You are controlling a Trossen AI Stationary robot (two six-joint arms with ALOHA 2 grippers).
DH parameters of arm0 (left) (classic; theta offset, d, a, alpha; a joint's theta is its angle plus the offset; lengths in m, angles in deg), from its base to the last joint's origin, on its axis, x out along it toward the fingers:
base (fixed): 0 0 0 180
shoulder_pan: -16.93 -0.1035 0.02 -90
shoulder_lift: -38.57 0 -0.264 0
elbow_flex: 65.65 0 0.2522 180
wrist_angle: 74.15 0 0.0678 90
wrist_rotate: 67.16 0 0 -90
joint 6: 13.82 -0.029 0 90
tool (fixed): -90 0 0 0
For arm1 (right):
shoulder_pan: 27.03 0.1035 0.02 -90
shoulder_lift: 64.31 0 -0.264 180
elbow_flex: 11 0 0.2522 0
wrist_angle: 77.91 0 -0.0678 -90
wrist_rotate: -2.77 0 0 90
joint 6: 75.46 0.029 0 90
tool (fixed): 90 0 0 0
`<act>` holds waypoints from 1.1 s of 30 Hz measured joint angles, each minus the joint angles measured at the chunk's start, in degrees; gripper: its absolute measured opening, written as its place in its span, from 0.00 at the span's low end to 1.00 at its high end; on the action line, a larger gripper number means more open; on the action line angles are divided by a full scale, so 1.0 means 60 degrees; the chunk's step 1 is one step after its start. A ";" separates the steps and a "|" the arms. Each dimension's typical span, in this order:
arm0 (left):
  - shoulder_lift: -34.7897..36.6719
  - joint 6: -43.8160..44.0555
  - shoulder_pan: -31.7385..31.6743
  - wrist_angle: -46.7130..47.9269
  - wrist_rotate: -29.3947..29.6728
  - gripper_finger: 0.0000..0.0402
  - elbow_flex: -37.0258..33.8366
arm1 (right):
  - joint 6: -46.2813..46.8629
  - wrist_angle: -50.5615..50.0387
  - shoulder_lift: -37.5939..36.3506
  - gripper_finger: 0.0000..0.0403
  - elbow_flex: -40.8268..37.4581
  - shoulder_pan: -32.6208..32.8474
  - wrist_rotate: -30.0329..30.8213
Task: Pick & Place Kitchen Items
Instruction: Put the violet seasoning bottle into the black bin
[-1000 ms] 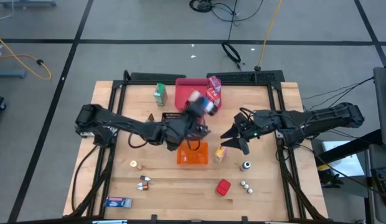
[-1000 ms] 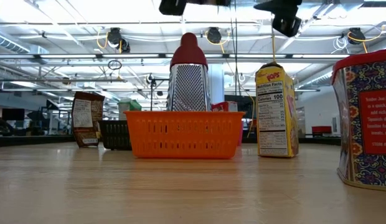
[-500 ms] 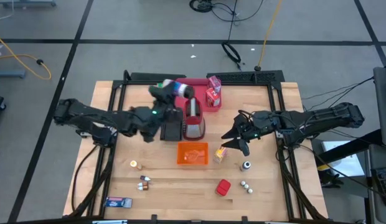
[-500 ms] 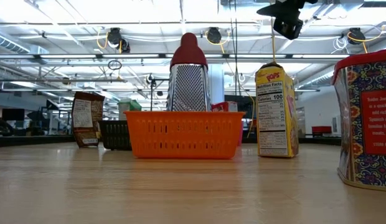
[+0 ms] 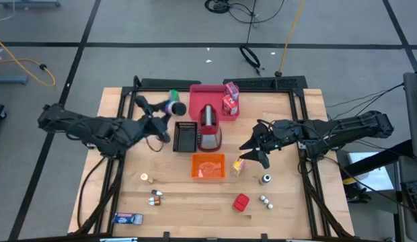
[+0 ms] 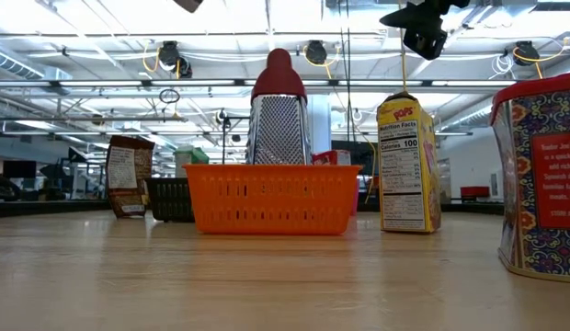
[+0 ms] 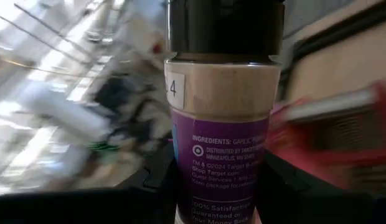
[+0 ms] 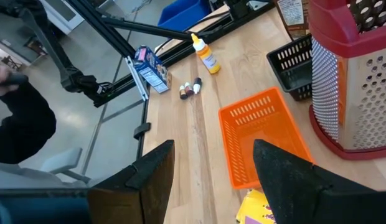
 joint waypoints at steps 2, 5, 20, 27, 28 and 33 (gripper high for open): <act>0.0116 0.1415 -0.0023 0.0678 -0.0792 0.37 -0.0004 | -0.0074 0.0000 0.0000 0.52 0.0000 0.0000 0.0005; 0.0099 0.3015 -0.0036 0.1577 -0.1595 0.37 -0.0020 | -0.0192 0.0000 0.0000 0.52 0.0000 0.0000 0.0056; 0.0197 0.5797 -0.0112 -0.1468 -0.3110 0.37 -0.3602 | -0.0403 -0.0089 0.0000 0.52 -0.0011 0.0000 0.0262; 0.0202 0.5772 -0.0411 -0.4261 -0.3151 0.37 -0.5120 | -0.0394 0.0006 0.0004 0.52 -0.0274 0.0000 0.0303; 0.0200 0.5794 -0.0484 -0.4647 -0.3175 0.37 -0.5342 | -0.0394 0.0011 0.0004 0.52 -0.0303 0.0000 0.0342; 0.0185 0.6170 -0.0948 -0.6588 -0.3871 0.37 -0.6421 | -0.0403 0.0011 0.0004 0.52 -0.0397 0.0000 0.0540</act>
